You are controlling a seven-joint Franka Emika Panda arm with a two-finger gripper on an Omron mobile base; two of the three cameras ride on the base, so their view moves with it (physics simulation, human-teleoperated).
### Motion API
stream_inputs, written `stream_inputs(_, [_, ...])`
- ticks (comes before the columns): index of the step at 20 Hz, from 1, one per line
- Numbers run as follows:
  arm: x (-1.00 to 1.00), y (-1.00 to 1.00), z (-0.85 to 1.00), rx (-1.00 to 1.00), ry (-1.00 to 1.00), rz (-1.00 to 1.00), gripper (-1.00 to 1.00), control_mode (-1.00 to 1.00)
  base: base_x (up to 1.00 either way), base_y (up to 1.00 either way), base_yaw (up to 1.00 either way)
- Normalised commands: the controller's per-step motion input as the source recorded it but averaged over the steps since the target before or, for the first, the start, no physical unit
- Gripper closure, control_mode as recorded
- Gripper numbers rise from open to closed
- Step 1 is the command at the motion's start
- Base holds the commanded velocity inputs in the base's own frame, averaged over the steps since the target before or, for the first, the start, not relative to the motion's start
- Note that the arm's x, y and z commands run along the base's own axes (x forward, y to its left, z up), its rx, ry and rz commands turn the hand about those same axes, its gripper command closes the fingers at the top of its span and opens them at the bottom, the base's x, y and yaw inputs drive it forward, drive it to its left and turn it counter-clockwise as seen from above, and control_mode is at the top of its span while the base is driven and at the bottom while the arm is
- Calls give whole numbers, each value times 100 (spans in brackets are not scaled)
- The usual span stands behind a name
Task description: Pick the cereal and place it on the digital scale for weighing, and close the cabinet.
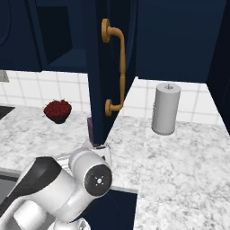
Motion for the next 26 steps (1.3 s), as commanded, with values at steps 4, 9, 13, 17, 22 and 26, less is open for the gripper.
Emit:
stream_inputs(4, [-73, -33, 86, 17, -17, 0, -100, -100, 0, 0, 0])
stream_inputs(9, [-54, -45, 96, 21, -9, 0, -100, -100, 0, 0, 0])
stream_inputs(13, [-16, -68, 93, 26, -2, 0, -100, -100, 0, 0, 0])
stream_inputs(17, [-45, -96, 88, 30, 0, 0, -100, -100, 0, 0, 0])
stream_inputs(22, [-79, -69, 73, 24, -22, 4, -100, -100, 0, 0, 0])
stream_inputs(26, [-29, -42, 77, 27, -21, 26, -100, -100, 0, 0, 0])
